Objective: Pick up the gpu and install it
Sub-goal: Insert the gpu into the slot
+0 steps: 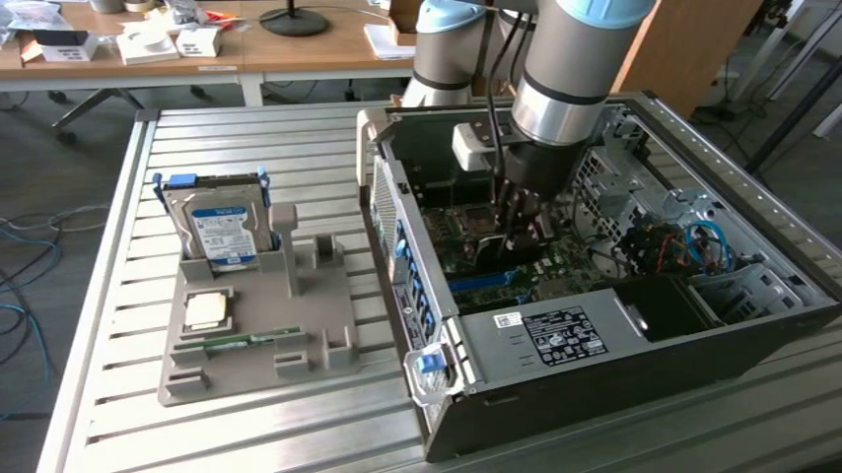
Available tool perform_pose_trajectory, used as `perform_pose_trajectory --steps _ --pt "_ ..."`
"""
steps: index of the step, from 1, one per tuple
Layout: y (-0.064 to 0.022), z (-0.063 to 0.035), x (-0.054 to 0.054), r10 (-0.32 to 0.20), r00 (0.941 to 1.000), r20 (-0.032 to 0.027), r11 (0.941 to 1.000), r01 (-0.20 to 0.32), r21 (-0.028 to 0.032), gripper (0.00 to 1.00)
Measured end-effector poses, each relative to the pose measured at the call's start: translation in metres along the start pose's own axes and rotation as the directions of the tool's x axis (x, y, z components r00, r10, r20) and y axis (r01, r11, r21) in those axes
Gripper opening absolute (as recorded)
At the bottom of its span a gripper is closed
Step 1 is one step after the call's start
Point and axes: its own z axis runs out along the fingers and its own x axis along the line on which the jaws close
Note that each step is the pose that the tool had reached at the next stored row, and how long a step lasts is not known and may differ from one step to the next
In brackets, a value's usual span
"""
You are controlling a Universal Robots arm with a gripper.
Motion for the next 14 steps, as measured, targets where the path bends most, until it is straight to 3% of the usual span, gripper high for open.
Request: perform_pose_trajectory --steps 14 --pt "0.0005 0.0044 0.0001 0.000 1.0000 -0.0001 1.0000 0.000 -0.0001 0.26"
